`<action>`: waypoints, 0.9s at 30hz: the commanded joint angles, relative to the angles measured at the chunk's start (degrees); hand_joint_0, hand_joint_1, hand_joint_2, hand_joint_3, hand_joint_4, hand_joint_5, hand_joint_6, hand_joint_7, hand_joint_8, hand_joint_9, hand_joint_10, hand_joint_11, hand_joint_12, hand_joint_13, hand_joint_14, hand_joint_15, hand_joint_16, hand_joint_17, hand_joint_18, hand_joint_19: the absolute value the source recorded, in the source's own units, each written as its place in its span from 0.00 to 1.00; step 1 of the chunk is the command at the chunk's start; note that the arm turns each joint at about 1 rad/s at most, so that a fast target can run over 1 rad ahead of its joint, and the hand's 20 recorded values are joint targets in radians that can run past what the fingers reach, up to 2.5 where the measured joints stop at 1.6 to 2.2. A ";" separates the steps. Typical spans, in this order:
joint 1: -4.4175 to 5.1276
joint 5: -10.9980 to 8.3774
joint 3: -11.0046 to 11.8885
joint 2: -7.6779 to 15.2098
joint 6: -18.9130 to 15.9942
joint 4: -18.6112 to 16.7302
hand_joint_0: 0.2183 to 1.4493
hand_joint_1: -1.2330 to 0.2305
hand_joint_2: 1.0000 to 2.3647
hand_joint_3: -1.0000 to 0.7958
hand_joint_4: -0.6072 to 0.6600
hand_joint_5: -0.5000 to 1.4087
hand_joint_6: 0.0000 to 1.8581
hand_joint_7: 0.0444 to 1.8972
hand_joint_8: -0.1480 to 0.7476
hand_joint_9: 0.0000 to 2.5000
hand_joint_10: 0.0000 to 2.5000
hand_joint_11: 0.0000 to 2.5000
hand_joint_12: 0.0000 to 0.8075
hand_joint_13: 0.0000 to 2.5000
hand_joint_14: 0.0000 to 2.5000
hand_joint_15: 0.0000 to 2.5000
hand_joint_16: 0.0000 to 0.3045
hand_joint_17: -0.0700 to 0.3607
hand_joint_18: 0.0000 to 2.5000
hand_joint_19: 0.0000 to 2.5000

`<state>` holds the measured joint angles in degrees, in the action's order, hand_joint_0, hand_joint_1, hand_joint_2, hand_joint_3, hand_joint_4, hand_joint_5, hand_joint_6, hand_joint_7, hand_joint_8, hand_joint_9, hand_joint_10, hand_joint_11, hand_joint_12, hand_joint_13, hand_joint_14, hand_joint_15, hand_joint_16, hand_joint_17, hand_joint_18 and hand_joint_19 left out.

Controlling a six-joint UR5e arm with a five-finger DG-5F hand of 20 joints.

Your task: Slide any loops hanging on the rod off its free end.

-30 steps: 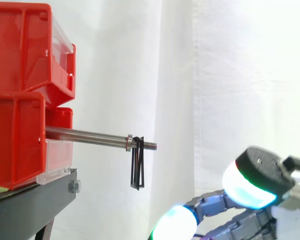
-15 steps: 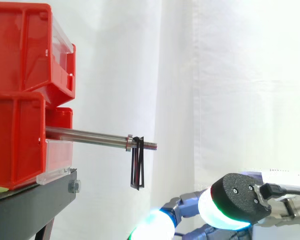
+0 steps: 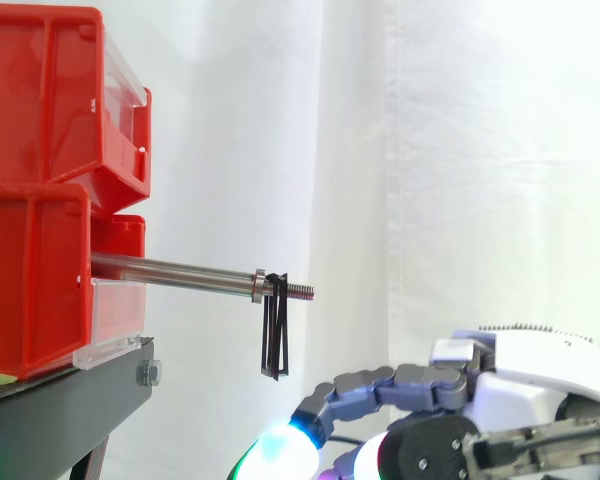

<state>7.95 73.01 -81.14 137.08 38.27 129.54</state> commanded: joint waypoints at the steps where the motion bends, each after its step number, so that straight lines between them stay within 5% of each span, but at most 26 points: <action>1: -0.30 1.26 1.25 1.08 -0.48 0.10 0.28 0.34 0.00 0.28 0.68 0.16 0.27 0.49 0.52 0.27 0.01 0.11 0.48 0.29 0.00 0.08 0.20 0.48 0.25 0.19; 6: -0.74 4.16 3.09 1.08 2.33 0.19 0.27 0.36 0.00 0.28 0.68 0.16 0.27 0.49 0.53 0.28 0.01 0.12 0.48 0.29 0.00 0.08 0.20 0.48 0.25 0.19; 14: -1.88 13.91 4.32 1.08 9.54 -0.17 0.27 0.42 0.00 0.29 0.69 0.17 0.27 0.49 0.54 0.30 0.00 0.12 0.48 0.30 0.00 0.09 0.21 0.49 0.26 0.20; 27: -2.85 14.18 4.94 1.08 9.63 -0.96 0.27 0.47 0.00 0.30 0.69 0.17 0.27 0.48 0.55 0.32 0.00 0.12 0.48 0.31 0.00 0.09 0.21 0.50 0.27 0.21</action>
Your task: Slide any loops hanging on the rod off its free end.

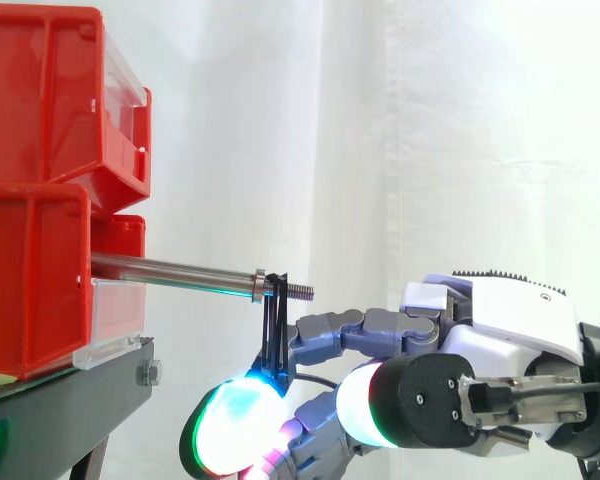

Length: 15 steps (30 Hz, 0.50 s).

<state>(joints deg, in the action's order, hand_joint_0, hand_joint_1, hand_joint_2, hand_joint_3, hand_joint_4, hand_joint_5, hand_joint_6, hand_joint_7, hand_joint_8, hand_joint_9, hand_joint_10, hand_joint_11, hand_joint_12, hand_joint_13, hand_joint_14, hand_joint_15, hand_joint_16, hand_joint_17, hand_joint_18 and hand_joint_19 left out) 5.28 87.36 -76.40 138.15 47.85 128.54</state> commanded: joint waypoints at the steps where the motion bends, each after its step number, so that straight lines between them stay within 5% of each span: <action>1: -0.27 -0.35 0.73 0.01 0.05 0.31 0.27 0.47 0.00 0.30 0.69 0.17 0.27 0.48 0.55 0.32 0.01 0.12 0.48 0.31 0.00 0.09 0.21 0.50 0.27 0.21; 7: -2.11 -5.62 0.99 0.01 -0.83 0.05 0.27 0.46 0.00 0.29 0.68 0.17 0.27 0.47 0.55 0.31 0.00 0.12 0.48 0.31 0.00 0.10 0.21 0.50 0.28 0.21; 12: -3.08 -5.27 0.99 0.72 -3.73 -0.31 0.26 0.45 0.00 0.30 0.69 0.17 0.27 0.46 0.54 0.31 0.00 0.12 0.48 0.31 0.00 0.10 0.21 0.50 0.27 0.21; 15: -2.82 -5.01 0.99 0.63 -4.17 -0.13 0.26 0.45 0.00 0.29 0.69 0.17 0.27 0.46 0.54 0.31 0.00 0.12 0.49 0.31 0.00 0.09 0.21 0.50 0.27 0.21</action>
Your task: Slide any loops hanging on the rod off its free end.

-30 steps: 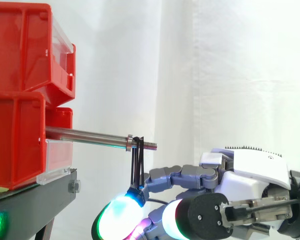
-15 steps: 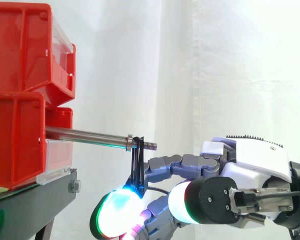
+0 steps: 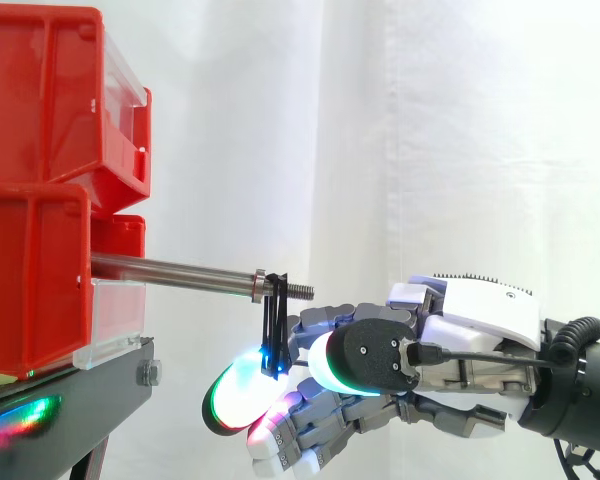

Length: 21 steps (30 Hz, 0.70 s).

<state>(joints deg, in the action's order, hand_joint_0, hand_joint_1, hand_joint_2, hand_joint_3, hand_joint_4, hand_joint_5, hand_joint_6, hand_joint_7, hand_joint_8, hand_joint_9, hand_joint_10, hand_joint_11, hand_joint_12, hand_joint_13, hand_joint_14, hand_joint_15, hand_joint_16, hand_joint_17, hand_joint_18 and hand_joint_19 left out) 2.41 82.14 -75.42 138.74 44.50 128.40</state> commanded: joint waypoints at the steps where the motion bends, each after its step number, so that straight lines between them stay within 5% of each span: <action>1: 0.14 0.82 0.01 0.04 -1.17 -0.34 0.26 0.45 0.00 0.29 0.68 0.17 0.27 0.46 0.55 0.31 0.00 0.12 0.49 0.31 0.00 0.09 0.21 0.50 0.27 0.21; 11: 0.49 5.13 0.01 0.04 -5.04 -0.87 0.26 0.44 0.00 0.30 0.69 0.17 0.27 0.46 0.54 0.31 0.00 0.12 0.49 0.31 0.00 0.09 0.22 0.51 0.27 0.21; 21: 0.49 5.31 0.72 0.04 -6.53 -1.04 0.27 0.43 0.00 0.30 0.69 0.17 0.27 0.48 0.55 0.31 0.01 0.12 0.48 0.31 0.00 0.09 0.21 0.50 0.28 0.21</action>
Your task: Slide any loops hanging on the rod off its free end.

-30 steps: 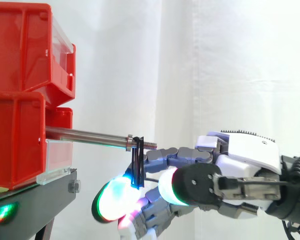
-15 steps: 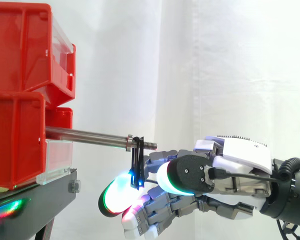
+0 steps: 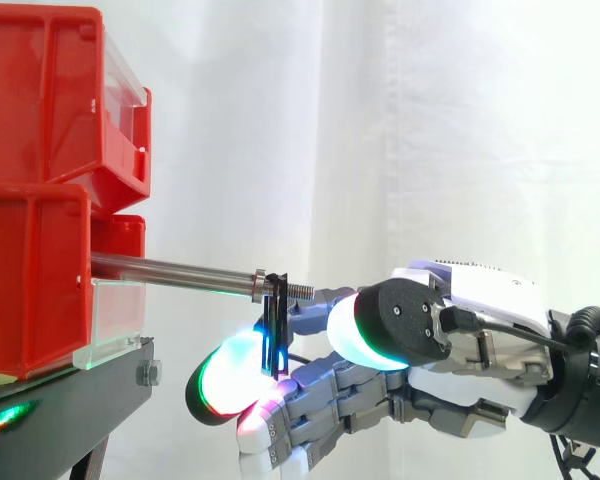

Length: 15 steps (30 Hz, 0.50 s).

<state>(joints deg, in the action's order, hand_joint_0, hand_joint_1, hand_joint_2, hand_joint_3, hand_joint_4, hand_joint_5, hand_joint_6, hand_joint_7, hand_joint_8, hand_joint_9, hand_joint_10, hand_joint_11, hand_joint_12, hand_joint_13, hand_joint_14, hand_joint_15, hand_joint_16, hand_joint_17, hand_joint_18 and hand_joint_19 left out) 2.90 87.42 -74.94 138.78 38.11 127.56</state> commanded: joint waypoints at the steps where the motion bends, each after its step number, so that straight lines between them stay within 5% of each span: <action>1: 0.00 0.04 0.32 0.00 -0.15 -0.11 0.27 0.42 0.00 0.30 0.69 0.18 0.27 0.48 0.54 0.31 0.00 0.12 0.48 0.31 0.00 0.09 0.21 0.50 0.28 0.21; 11: 0.53 0.04 1.64 0.35 -0.15 -0.38 0.28 0.40 0.00 0.30 0.69 0.18 0.27 0.48 0.54 0.31 0.00 0.12 0.47 0.31 0.00 0.09 0.21 0.50 0.28 0.21; 15: 0.88 -0.05 1.64 2.64 -1.38 -0.91 0.28 0.40 0.00 0.30 0.69 0.18 0.27 0.48 0.54 0.31 0.00 0.12 0.48 0.31 0.00 0.09 0.21 0.50 0.28 0.21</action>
<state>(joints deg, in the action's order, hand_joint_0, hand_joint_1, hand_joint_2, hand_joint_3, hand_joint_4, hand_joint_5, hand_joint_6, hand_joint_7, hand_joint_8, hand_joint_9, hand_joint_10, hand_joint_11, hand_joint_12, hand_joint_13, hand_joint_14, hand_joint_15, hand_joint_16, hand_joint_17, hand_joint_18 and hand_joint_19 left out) 3.55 87.42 -73.33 140.26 37.47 127.00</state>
